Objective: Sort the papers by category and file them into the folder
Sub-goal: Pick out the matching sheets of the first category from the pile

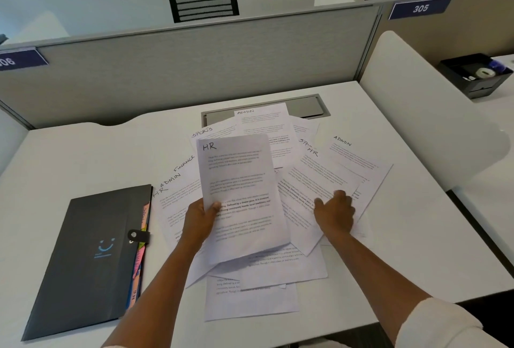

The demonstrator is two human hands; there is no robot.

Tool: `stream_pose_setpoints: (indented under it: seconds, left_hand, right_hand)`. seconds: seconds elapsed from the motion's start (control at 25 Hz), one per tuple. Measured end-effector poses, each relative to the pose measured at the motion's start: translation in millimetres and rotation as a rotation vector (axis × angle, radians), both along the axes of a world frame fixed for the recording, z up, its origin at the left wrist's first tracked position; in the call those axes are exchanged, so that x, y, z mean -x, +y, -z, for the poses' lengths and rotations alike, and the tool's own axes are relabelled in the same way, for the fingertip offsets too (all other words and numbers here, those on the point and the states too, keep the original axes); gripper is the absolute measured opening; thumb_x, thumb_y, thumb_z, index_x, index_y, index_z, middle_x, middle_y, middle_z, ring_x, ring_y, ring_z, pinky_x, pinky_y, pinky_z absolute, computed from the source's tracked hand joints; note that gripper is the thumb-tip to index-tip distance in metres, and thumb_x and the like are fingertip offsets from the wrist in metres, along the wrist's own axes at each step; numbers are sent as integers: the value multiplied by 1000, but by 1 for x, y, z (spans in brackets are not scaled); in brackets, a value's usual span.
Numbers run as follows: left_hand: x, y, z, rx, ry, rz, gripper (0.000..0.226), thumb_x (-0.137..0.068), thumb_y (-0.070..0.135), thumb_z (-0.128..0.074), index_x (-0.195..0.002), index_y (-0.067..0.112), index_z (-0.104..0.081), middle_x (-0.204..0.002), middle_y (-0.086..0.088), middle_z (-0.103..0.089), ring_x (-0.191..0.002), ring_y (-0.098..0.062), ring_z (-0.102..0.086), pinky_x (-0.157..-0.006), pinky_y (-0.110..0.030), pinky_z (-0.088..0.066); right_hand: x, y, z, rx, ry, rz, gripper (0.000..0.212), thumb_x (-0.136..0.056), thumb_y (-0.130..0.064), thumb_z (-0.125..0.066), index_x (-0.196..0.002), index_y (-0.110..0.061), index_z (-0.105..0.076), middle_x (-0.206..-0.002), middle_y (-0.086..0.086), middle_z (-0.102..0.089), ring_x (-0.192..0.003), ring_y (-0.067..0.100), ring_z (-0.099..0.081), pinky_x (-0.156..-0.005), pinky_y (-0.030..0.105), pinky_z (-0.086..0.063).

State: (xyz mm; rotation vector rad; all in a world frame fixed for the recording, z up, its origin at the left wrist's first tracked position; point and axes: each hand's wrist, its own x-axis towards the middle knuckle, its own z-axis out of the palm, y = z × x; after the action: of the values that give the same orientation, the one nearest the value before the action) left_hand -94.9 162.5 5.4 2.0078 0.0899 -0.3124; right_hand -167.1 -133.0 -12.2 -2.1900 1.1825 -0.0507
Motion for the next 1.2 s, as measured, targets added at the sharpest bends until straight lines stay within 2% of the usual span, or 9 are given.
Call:
stream_pose_setpoints:
  seconds: [0.08,0.28,0.56,0.68,0.76,0.88,0.96,1.08,1.2]
  left_hand:
    - [-1,5,4,16,40,-28,26,-94,33,-61,-110,14,-67,-102,-4,-74,-89,-26,-72,-81,-47,-59]
    - [-6,7,10,54,73,-71,26,-95,29,-61,-115,13,-65,-107,-6,-73,-90,-26,-71,-83,-47,-58]
    - [-7,8,14,99,94,-100,25,-95,28,-61,-116,15,-63,-109,-6,-72,-92,-28,-71,-85,-49,-57]
    - [-6,12,14,122,90,-116,21,-95,25,-61,-113,15,-63,-107,-6,-71,-91,-27,-70,-85,-47,-57]
    - [-6,15,12,134,87,-120,18,-96,24,-60,-111,16,-62,-106,-5,-71,-88,-25,-70,-83,-44,-57]
    - [-5,21,13,141,83,-133,18,-96,21,-60,-112,14,-62,-106,-6,-70,-90,-26,-68,-84,-43,-56]
    - [-5,24,13,133,88,-136,20,-96,20,-60,-114,12,-62,-108,-8,-69,-93,-28,-68,-88,-46,-56]
    - [-2,25,15,136,98,-137,24,-95,22,-60,-117,12,-61,-110,-8,-70,-94,-29,-69,-87,-46,-56]
    - [0,23,16,167,125,-114,26,-95,25,-62,-118,14,-61,-110,-7,-71,-95,-29,-70,-87,-48,-56]
  right_hand:
    - [5,-5,5,21,168,65,80,-79,-47,-73,-134,-5,-33,-132,21,-41,-117,38,-47,-88,49,-48]
    - [-5,-4,10,0,279,88,115,-68,-49,-82,-147,-5,-11,-137,22,-30,-118,38,-43,-88,49,-49]
    - [-25,1,8,-98,242,120,122,-71,-17,-83,-151,-11,8,-141,25,-24,-112,38,-53,-92,47,-53]
    - [-22,-3,7,-143,68,142,108,-80,-6,-74,-152,-10,6,-130,25,-42,-104,36,-59,-84,42,-54]
    - [-19,-9,8,-161,-52,197,88,-83,-1,-68,-150,-6,-12,-118,21,-56,-101,36,-62,-78,39,-53]
    - [-17,-23,8,-197,-214,194,34,-83,-5,-66,-116,-3,-57,-112,17,-67,-97,33,-65,-77,37,-55]
    - [-15,-38,3,-234,-356,156,6,-86,-9,-66,-92,-9,-65,-99,11,-70,-86,27,-64,-71,29,-49]
    - [-13,-69,-8,-258,-549,195,10,-87,-14,-68,-95,-8,-69,-92,6,-68,-87,28,-66,-73,28,-48]
    - [-12,-91,-19,-419,-659,161,18,-87,-11,-70,-104,-6,-69,-96,6,-69,-82,19,-64,-72,27,-49]
